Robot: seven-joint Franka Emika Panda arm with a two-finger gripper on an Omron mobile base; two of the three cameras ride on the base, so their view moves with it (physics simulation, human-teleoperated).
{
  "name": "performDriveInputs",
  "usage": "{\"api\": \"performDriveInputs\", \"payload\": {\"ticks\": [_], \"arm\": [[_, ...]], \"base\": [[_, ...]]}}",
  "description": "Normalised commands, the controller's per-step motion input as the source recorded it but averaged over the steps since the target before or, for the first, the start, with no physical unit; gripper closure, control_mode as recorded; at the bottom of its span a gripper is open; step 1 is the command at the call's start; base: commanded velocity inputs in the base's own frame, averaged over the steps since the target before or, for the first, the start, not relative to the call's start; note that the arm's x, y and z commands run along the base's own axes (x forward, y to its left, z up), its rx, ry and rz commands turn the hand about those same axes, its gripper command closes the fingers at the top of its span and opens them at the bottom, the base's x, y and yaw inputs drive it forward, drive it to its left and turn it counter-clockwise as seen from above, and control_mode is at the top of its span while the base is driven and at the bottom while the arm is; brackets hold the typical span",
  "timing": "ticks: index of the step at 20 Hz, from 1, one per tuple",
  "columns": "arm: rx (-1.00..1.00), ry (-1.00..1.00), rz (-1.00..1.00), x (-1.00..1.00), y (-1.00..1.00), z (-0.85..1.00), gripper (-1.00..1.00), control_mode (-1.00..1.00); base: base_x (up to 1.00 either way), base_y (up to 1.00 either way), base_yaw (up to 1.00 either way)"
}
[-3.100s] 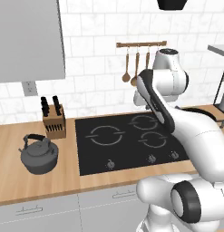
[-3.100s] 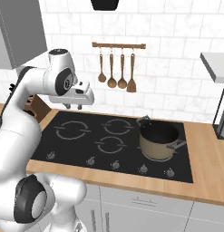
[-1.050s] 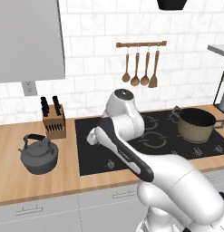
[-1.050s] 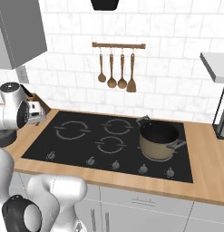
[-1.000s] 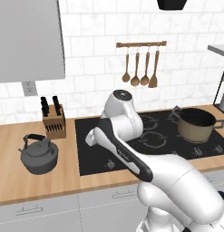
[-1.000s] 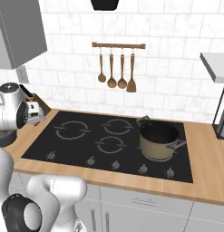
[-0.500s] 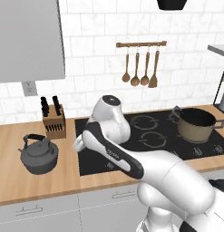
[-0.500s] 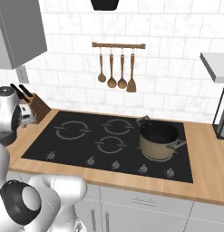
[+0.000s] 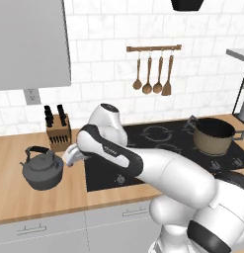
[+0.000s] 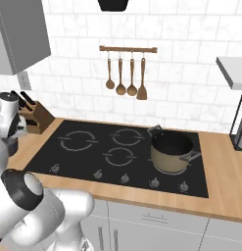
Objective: Pick the kettle from the counter and place it on a stove burner. Then turn the burner on.
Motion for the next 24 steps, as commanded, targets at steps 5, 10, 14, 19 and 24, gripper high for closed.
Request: {"api": "performDriveInputs", "payload": {"ticks": [5, 10, 14, 19, 24], "arm": [[-0.08, 0.00, 0.06, 0.20, 0.46, -0.19, -1.00, -1.00], [-0.06, 0.00, 0.00, 0.31, 0.28, -0.06, -1.00, -1.00], [-0.04, 0.00, 0.00, 0.36, 0.23, -0.06, -1.00, -1.00], [-0.05, -0.01, 0.00, 0.26, 0.25, -0.17, -1.00, -1.00], [-0.05, -0.07, 0.00, 0.20, 0.15, -0.23, -1.00, -1.00]], "base": [[0.00, 0.00, 0.00], [0.00, 0.00, 0.00], [0.00, 0.00, 0.00], [0.00, 0.00, 0.00], [0.00, 0.00, 0.00]]}}
